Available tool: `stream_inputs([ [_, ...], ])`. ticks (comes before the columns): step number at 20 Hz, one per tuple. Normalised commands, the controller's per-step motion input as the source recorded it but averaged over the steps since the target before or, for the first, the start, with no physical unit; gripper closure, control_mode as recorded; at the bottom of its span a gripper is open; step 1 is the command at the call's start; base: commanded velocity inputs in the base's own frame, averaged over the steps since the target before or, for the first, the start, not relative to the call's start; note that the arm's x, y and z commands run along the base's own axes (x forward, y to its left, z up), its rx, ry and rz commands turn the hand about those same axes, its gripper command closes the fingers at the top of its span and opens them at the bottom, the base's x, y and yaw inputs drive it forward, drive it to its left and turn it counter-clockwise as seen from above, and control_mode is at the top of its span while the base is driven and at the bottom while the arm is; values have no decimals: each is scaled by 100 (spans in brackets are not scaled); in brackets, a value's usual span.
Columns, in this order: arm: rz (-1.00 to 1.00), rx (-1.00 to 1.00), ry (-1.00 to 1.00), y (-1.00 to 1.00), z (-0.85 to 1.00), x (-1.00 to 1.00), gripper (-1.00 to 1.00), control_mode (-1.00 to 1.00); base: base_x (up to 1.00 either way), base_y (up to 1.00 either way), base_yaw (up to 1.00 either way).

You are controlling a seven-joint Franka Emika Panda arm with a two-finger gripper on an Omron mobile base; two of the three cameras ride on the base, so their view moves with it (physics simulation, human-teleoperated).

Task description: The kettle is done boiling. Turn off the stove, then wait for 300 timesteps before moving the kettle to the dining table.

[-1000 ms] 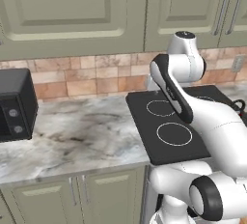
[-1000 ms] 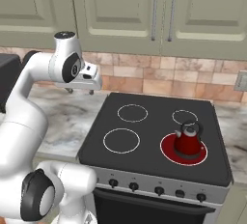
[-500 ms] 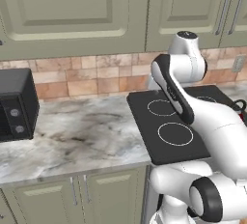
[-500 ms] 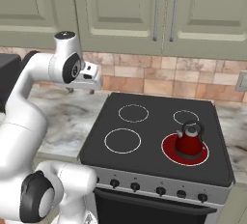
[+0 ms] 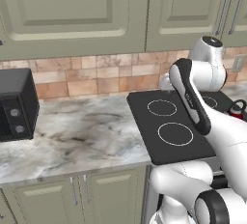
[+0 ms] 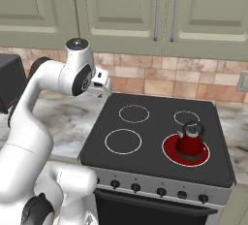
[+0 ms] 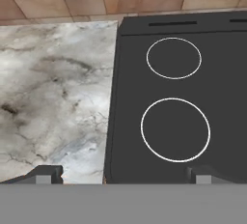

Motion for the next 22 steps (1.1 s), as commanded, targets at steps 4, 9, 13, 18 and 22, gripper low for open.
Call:
stream_inputs([
  [4,-1,6,-7,-40,-1,-28,-100,-100,0,0,0],
  [9,-1,1,0,-43,-3,-28,-100,-100,0,0,0],
  [13,0,0,0,-38,-8,-25,-100,-100,0,0,0],
  [18,0,0,0,-36,-16,-26,-100,-100,0,0,0],
  [22,0,0,0,-31,-20,-24,-100,-100,0,0,0],
])
